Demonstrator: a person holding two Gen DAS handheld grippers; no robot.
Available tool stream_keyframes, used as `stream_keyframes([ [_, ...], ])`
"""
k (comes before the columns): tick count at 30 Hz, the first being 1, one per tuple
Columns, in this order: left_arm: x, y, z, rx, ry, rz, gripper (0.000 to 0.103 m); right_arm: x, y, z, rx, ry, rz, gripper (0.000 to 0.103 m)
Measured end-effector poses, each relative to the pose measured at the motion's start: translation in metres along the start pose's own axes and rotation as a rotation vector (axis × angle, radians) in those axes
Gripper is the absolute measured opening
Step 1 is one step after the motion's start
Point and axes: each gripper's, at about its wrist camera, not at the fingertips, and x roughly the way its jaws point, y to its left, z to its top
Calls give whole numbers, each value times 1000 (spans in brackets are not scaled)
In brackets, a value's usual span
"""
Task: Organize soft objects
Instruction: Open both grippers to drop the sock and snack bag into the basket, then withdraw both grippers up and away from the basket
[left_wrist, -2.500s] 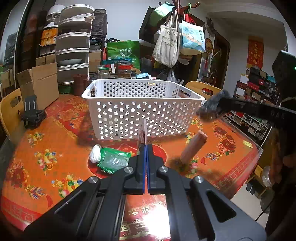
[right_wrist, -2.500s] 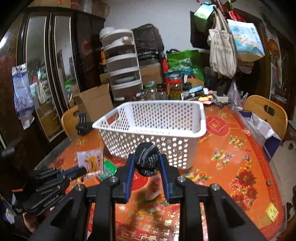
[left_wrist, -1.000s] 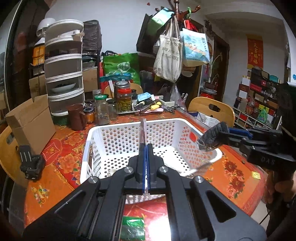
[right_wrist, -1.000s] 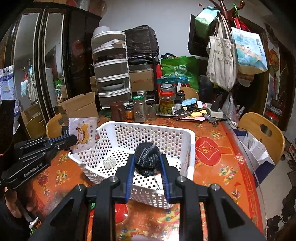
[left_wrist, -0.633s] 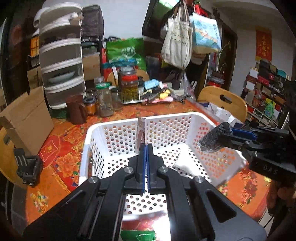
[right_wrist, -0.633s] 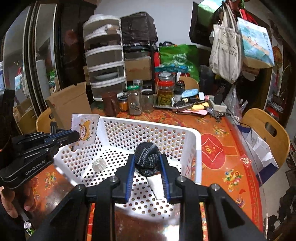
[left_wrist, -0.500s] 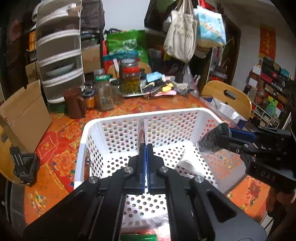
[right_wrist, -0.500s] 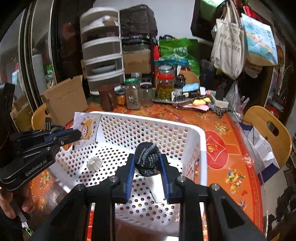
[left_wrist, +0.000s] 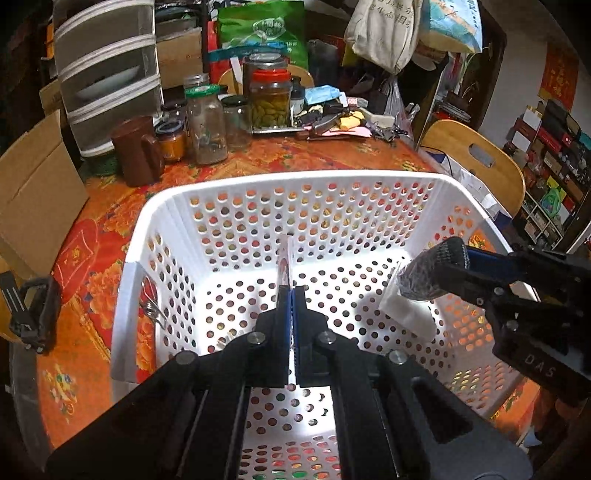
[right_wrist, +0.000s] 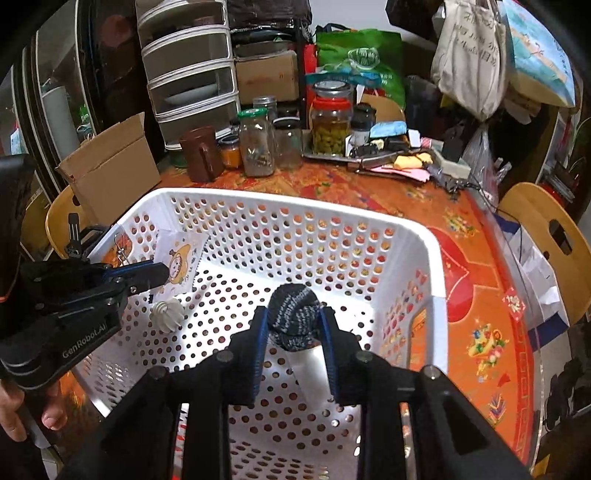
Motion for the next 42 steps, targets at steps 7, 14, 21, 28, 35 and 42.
stream_keyframes([
  [7, 4, -1, -6, -4, 22, -12, 2, 7, -2, -2, 14, 23, 6, 30],
  [14, -6, -5, -6, 0, -7, -31, 58, -3, -3, -1, 21, -11, 14, 79],
  [21, -38, -7, -5, -1, -69, -22, 80, -21, -4, -2, 18, -48, 7, 99],
  [28, -68, -9, -12, 40, -120, 75, 103, -42, -5, -8, 14, -72, -15, 103],
  [35, -110, -11, -44, 45, -142, 117, 103, -72, -4, -28, 8, -112, -22, 103],
  [42, -167, 1, -90, 6, -193, 83, 103, -109, -8, -68, 38, -155, -17, 103],
])
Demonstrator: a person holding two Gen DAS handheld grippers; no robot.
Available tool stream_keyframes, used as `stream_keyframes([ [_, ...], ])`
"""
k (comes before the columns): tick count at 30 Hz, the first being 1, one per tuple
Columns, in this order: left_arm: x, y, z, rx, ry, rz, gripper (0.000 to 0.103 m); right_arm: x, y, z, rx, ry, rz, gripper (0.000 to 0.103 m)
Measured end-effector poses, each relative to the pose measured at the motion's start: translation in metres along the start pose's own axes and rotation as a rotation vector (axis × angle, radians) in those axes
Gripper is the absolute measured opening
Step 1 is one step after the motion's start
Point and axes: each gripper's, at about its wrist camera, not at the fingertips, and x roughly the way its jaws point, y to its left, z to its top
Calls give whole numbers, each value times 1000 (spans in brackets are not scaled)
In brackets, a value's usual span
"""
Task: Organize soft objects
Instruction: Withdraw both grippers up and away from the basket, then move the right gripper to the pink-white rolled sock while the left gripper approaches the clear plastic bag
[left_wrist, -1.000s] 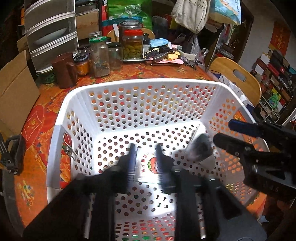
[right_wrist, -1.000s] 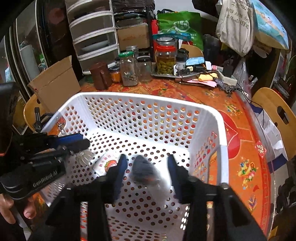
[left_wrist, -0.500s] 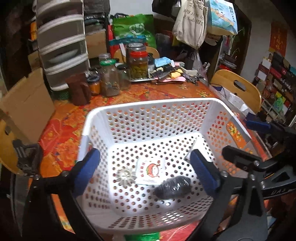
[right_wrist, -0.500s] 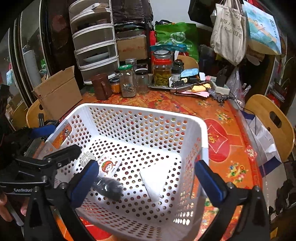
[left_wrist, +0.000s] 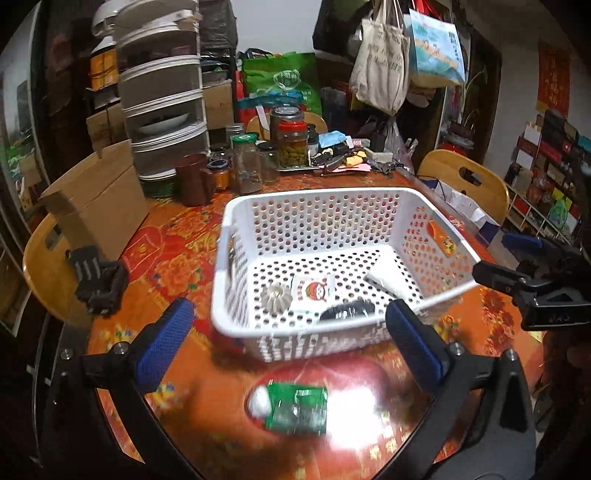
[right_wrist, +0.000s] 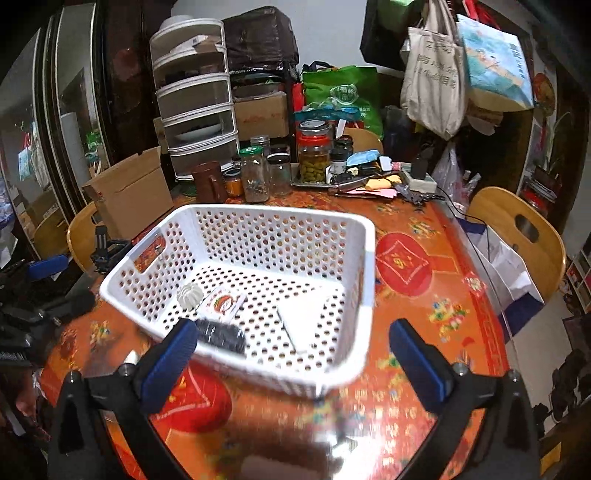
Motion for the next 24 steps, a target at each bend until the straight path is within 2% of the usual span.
stream_keyframes([
  [6, -34, 16, -46, -46, -28, 7, 103, -27, -2, -45, 31, -12, 17, 103],
  [12, -36, 30, -100, -116, -17, 34, 103, -39, -3, -109, 77, -18, 20, 103],
  [14, -29, 28, -116, -112, -18, 46, 103, -36, -6, -131, 122, -15, 32, 103],
  [17, -10, 20, -138, -86, 22, 40, 103, -25, -8, -154, 163, 15, 31, 103],
  [21, 21, 9, -149, -65, 72, 30, 103, -12, -5, -168, 183, 28, 38, 103],
  [24, 34, 0, -153, -43, 80, 29, 103, -3, -3, -172, 175, 43, 26, 101],
])
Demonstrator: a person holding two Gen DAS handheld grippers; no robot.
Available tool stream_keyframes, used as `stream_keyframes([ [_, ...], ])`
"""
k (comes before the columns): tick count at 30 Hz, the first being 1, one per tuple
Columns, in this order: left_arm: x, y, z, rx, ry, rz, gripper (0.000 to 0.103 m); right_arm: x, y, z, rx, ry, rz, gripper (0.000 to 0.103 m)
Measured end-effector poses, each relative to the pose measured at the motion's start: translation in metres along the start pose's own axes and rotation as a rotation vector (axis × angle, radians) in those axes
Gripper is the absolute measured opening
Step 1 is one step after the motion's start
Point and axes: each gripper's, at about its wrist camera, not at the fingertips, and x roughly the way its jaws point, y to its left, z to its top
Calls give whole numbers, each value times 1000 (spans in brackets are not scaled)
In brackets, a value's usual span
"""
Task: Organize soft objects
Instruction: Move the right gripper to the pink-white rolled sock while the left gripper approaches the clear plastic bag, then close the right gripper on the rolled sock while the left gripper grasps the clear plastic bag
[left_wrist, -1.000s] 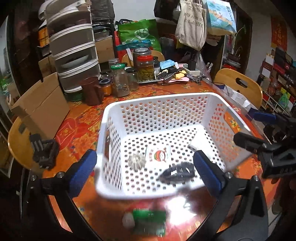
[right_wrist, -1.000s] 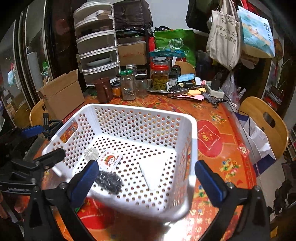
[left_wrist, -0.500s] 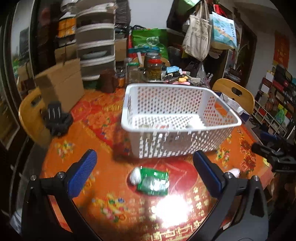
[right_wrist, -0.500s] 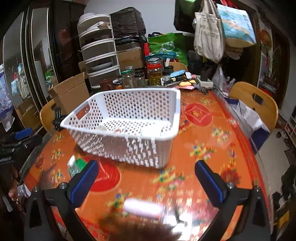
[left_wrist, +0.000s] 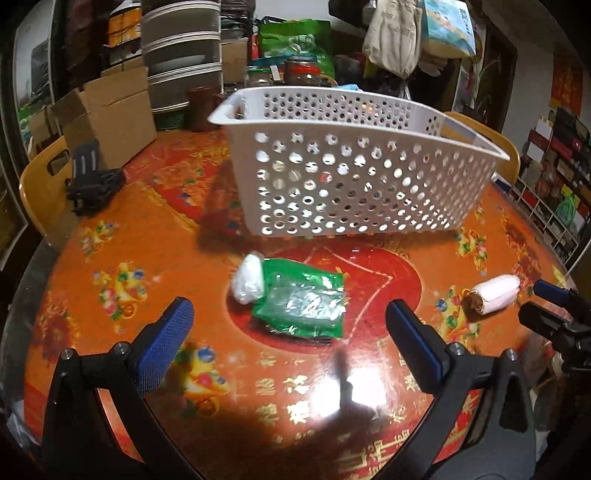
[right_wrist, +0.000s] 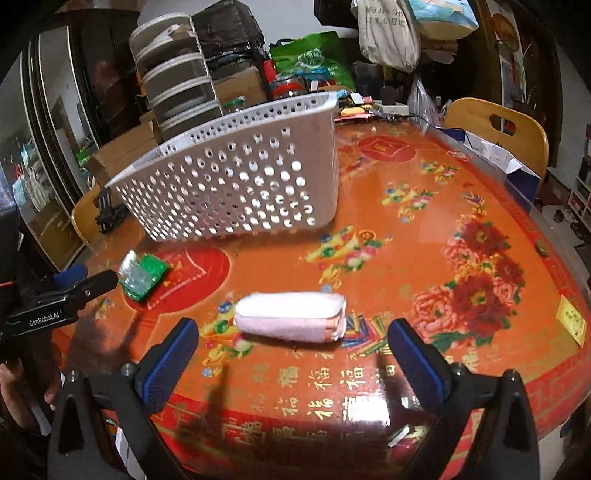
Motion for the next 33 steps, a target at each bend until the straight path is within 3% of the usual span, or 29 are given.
stream_keyframes([
  [4, 15, -9, 3, 11, 13, -1, 101, 6, 2, -3, -3, 0, -5, 99],
  [8, 27, -13, 7, 18, 29, 17, 92, 11, 7, -5, -24, 0, -27, 99],
  [17, 46, -11, 3, 5, 62, 21, 55, 21, 6, -5, -14, 16, -23, 99],
  [33, 19, -7, -5, -2, -17, 2, 51, 30, 18, -5, -32, 18, -40, 99],
])
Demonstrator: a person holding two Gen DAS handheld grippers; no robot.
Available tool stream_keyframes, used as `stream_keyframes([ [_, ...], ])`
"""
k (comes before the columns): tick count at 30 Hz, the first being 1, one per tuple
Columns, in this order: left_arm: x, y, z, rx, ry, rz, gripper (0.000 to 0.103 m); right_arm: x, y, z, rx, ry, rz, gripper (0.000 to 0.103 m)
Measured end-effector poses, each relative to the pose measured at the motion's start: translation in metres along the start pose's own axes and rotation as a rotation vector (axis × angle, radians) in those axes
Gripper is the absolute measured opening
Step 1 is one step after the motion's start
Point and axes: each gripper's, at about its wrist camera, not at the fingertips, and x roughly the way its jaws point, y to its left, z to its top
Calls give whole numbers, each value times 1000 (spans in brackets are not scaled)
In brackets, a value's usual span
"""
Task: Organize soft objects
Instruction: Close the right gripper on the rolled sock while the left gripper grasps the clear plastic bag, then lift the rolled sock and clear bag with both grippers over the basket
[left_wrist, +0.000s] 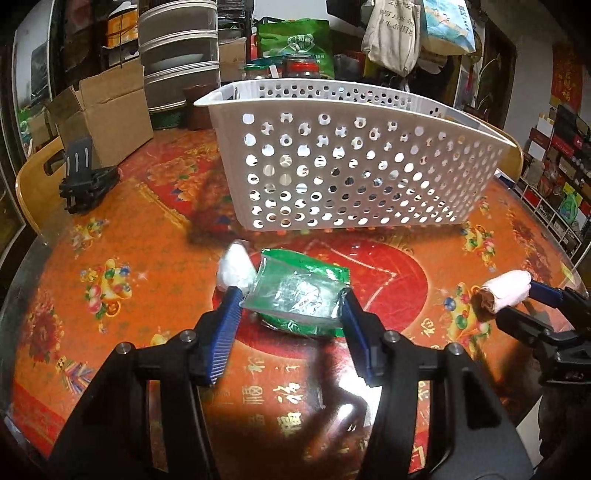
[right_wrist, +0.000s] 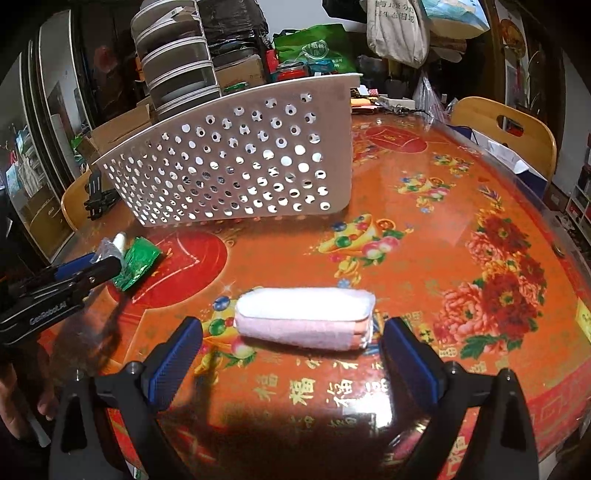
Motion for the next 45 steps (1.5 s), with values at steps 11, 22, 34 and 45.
stream_keyframes([
  [11, -4, 2, -4, -17, -7, -13, 51, 6, 5, 2, -38, -1, -74, 79],
  [22, -13, -1, -4, -16, -29, -11, 51, 1, 6, -3, -68, -44, -76, 73],
  [34, -32, -2, 3, -19, -65, -17, 51, -46, 9, 6, -81, -173, -22, 73],
  [45, -57, -5, 20, -14, -99, -34, 51, -64, 16, 27, -108, -182, 13, 73],
])
